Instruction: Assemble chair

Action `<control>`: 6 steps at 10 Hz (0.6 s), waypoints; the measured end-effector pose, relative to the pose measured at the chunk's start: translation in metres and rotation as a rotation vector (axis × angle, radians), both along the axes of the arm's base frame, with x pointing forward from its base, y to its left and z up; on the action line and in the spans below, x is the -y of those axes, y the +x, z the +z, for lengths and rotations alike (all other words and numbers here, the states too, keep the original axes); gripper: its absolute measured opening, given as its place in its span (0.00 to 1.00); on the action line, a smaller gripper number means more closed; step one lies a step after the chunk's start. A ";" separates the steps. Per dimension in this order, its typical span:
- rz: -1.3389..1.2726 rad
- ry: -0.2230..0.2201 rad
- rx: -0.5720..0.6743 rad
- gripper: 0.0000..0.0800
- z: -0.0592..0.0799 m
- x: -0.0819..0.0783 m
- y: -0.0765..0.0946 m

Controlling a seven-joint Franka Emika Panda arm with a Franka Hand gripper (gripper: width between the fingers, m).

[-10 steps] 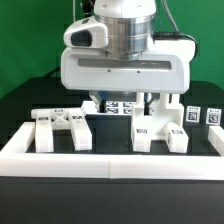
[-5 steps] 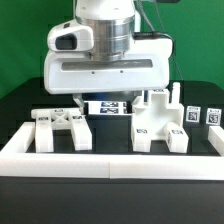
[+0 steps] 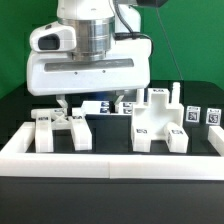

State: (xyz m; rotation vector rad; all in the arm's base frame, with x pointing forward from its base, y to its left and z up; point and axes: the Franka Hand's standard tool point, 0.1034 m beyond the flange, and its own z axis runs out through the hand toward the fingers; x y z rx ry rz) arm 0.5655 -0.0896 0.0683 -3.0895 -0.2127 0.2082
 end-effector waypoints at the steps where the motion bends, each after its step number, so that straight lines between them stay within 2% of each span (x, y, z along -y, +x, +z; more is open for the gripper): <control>1: 0.052 -0.002 0.071 0.81 -0.001 0.007 0.004; 3: 0.090 -0.020 0.158 0.81 -0.006 0.023 -0.012; 6: 0.110 -0.014 0.133 0.81 -0.015 0.025 -0.027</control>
Offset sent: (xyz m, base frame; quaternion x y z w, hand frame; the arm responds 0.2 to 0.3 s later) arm -0.0259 -0.0026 -0.0084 0.0222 0.0076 -0.0420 0.9988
